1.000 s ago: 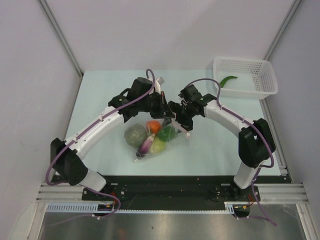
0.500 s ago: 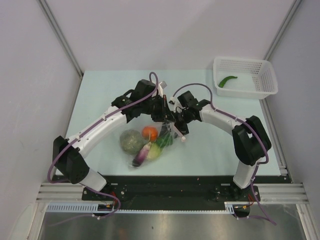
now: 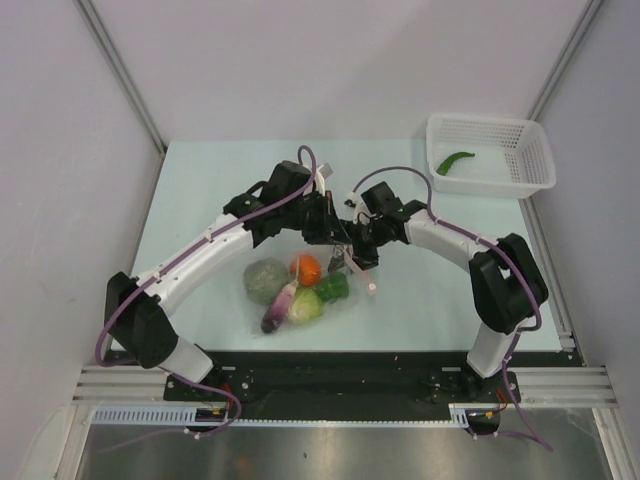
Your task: Open the zip-top bag and remove the fake food
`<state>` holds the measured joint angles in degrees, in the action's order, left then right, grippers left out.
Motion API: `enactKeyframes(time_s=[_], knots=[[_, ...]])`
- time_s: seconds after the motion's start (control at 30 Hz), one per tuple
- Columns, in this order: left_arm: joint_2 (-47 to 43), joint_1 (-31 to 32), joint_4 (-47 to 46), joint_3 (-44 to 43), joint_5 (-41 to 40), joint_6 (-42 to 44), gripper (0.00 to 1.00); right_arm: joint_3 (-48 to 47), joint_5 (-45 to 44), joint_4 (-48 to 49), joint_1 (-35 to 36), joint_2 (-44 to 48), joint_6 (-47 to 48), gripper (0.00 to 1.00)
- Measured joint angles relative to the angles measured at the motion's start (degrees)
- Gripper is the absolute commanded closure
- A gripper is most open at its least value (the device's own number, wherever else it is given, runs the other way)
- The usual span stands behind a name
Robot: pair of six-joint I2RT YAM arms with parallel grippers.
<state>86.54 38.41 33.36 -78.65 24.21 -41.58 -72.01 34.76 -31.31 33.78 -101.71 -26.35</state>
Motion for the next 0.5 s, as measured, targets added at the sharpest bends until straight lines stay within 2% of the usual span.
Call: enactKeyframes(time_s=[0.03,0.1,0.13,0.2,0.23,0.3,0.33,0.37,0.4,0.43,0.47,0.5], knots=[[-0.11,0.00,-0.37,0.13,0.02,0.02,1.00,0.00,-0.22,0.13,-0.57,0.63,-0.42,0.51],[-0.31,0.00,-1.09,0.24,0.02,0.02,1.00,0.00,-0.50,0.28,-1.40,1.79,-0.96,0.60],[-0.33,0.00,-1.33,0.24,0.02,0.02,1.00,0.00,-0.68,0.35,-1.68,2.19,-1.03,0.69],[-0.35,0.00,-1.77,0.24,0.02,0.02,1.00,0.00,-0.94,0.39,-1.88,3.10,-1.75,0.75],[-0.35,0.00,-1.90,0.24,0.02,0.02,1.00,0.00,-0.92,0.39,-1.86,3.54,-2.16,0.83],[-0.35,0.00,-1.99,0.24,0.02,0.04,1.00,0.00,-0.96,0.59,-1.84,4.50,-2.86,0.86],[-0.35,0.00,-1.99,0.24,0.00,0.04,1.00,0.00,-0.96,0.85,-1.86,4.90,-3.19,0.85],[-0.35,0.00,-1.99,0.24,0.00,0.04,1.00,0.00,-1.03,1.22,-1.92,5.38,-4.07,0.78],[-0.35,0.00,-1.99,0.24,0.00,0.04,1.00,0.00,-1.14,1.38,-2.03,5.90,-5.33,0.68],[-0.37,0.00,-2.03,0.24,0.00,0.04,1.00,0.00,-1.29,1.14,-2.38,6.49,-6.82,0.49],[-0.37,0.00,-2.08,0.24,0.00,0.04,1.00,0.00,-1.42,0.66,-2.91,7.10,-8.44,0.43],[-0.37,0.00,-2.12,0.24,0.02,0.07,1.00,0.00,-1.53,0.00,-3.48,7.69,-10.34,0.32]])
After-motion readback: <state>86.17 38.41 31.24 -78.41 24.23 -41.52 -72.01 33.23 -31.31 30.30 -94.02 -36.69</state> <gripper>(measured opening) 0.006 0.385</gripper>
